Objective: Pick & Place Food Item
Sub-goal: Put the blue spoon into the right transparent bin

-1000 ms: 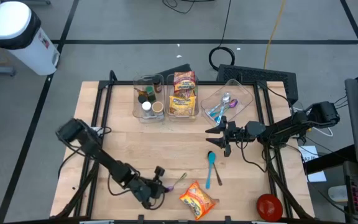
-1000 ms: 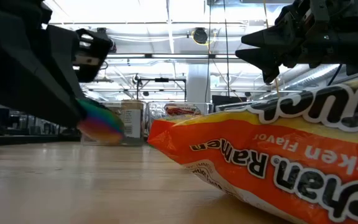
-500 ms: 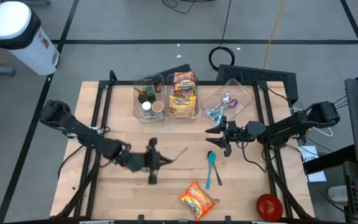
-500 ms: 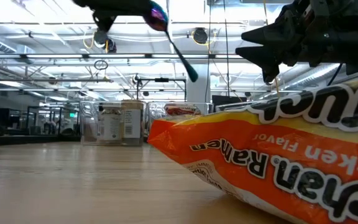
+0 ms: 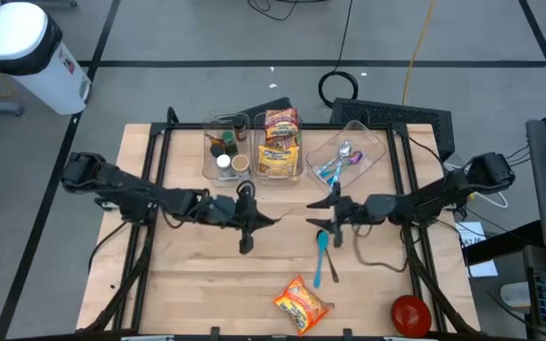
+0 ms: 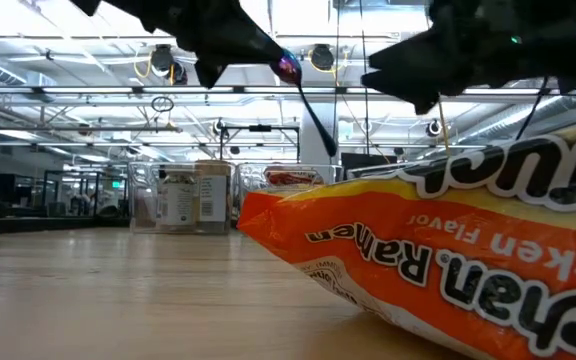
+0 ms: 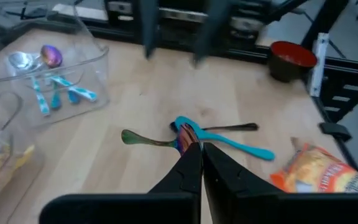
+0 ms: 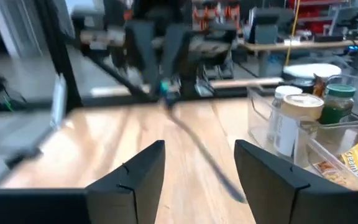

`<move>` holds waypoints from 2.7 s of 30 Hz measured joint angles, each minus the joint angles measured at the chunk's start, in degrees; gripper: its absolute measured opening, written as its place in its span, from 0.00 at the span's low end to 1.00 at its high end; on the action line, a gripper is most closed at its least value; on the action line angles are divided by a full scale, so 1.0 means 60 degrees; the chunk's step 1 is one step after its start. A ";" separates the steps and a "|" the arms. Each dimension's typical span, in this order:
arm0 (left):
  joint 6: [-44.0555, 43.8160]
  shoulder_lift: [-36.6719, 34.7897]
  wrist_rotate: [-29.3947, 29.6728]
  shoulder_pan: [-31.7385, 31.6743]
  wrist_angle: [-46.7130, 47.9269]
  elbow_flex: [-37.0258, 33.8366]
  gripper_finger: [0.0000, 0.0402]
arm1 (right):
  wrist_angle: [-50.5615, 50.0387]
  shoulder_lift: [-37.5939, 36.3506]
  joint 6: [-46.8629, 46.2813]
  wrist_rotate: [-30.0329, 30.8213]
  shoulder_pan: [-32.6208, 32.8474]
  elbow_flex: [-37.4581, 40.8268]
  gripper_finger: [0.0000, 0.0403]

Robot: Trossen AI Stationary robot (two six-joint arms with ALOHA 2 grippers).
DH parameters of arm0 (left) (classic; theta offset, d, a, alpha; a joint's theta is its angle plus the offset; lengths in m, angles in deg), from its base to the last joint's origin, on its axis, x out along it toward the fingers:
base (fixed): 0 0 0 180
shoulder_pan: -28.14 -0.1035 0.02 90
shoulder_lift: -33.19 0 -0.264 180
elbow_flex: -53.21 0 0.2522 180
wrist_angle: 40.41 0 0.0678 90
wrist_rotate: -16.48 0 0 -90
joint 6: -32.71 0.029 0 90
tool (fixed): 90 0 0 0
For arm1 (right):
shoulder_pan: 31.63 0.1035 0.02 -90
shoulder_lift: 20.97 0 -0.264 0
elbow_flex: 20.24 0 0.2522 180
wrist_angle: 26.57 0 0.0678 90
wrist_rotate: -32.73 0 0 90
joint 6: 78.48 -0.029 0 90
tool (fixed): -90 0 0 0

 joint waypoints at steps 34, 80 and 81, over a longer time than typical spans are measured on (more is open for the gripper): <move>-0.1304 0.0005 0.0102 -0.0832 -0.1163 0.0000 0.01 | -0.1503 0.3144 0.3173 0.4274 0.0402 -0.3167 0.05; 0.0763 -0.0009 0.0300 -0.0774 -0.1359 0.0000 0.48 | -0.0180 -0.1753 -0.1547 0.3517 -0.3470 0.2464 0.00; 0.0758 -0.0009 0.0300 -0.0785 -0.1363 0.0000 0.49 | -0.0188 -0.1699 -0.1580 0.3521 -0.3519 0.2464 0.00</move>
